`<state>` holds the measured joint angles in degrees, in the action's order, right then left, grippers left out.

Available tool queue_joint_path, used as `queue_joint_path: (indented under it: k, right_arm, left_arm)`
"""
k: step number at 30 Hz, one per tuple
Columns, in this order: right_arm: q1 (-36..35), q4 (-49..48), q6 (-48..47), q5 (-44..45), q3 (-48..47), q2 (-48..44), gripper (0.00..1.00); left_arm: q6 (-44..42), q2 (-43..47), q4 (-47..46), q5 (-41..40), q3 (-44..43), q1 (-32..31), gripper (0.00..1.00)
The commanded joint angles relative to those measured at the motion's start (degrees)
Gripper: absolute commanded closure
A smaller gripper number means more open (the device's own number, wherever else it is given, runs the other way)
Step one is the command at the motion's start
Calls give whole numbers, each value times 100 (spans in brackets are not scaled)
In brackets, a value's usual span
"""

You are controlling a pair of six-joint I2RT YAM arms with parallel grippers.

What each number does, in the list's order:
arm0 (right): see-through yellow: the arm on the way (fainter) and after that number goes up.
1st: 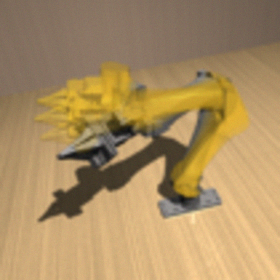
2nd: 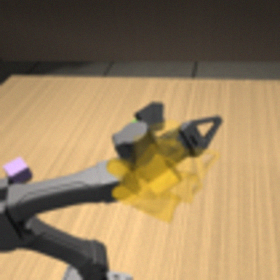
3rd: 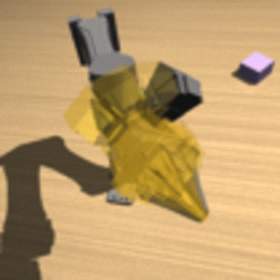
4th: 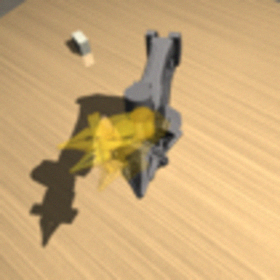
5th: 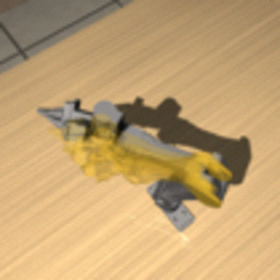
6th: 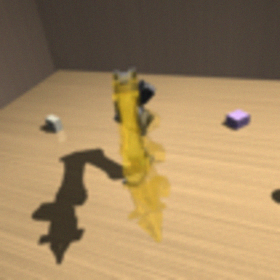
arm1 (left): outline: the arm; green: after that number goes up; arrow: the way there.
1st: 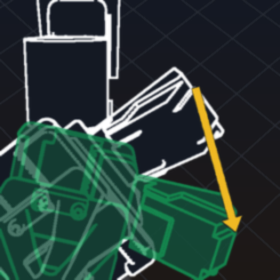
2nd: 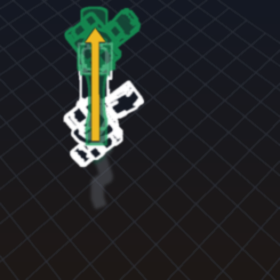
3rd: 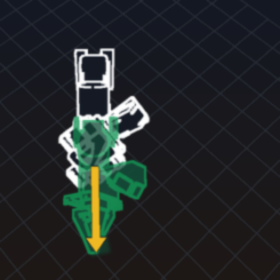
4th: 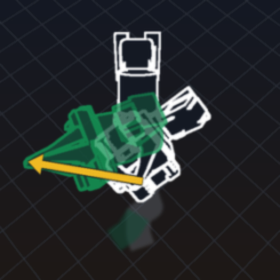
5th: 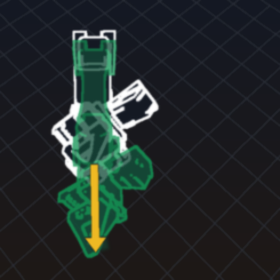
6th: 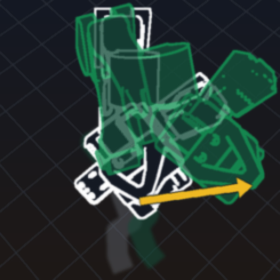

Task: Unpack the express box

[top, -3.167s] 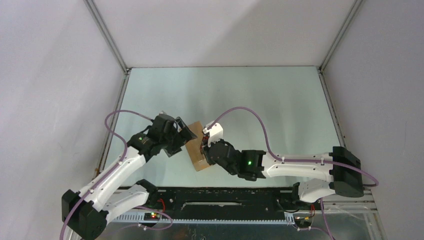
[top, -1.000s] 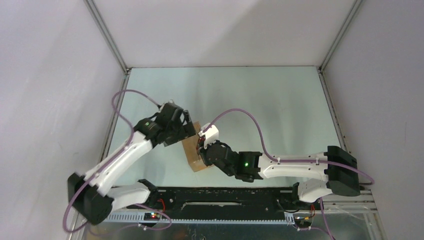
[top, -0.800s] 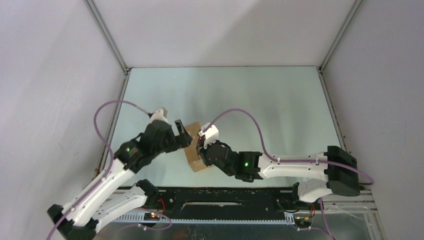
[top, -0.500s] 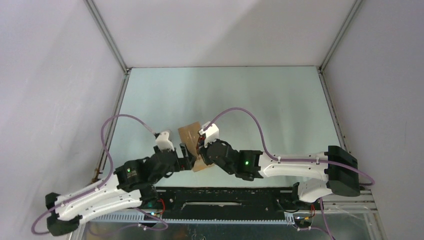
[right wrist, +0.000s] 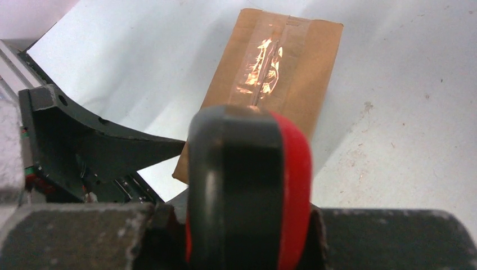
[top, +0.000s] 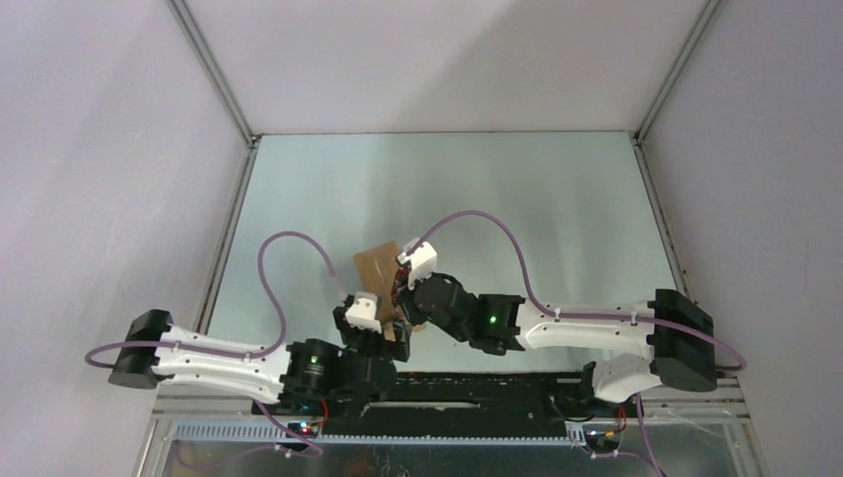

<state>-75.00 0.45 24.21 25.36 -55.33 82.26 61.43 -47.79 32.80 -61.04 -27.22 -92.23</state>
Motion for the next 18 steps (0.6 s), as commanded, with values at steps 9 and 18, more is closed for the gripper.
queue_joint_path:
  k: [9, 18]
  right_arm:
    - [110, 566, -12, -245, 163, -56, 100]
    - [123, 747, 100, -310, 132, -46, 100]
  left_arm:
    - [-3205, 1592, -5791, -432, 2817, 32, 0]
    - [-3299, 115, -7425, 53, 2991, 417, 0]
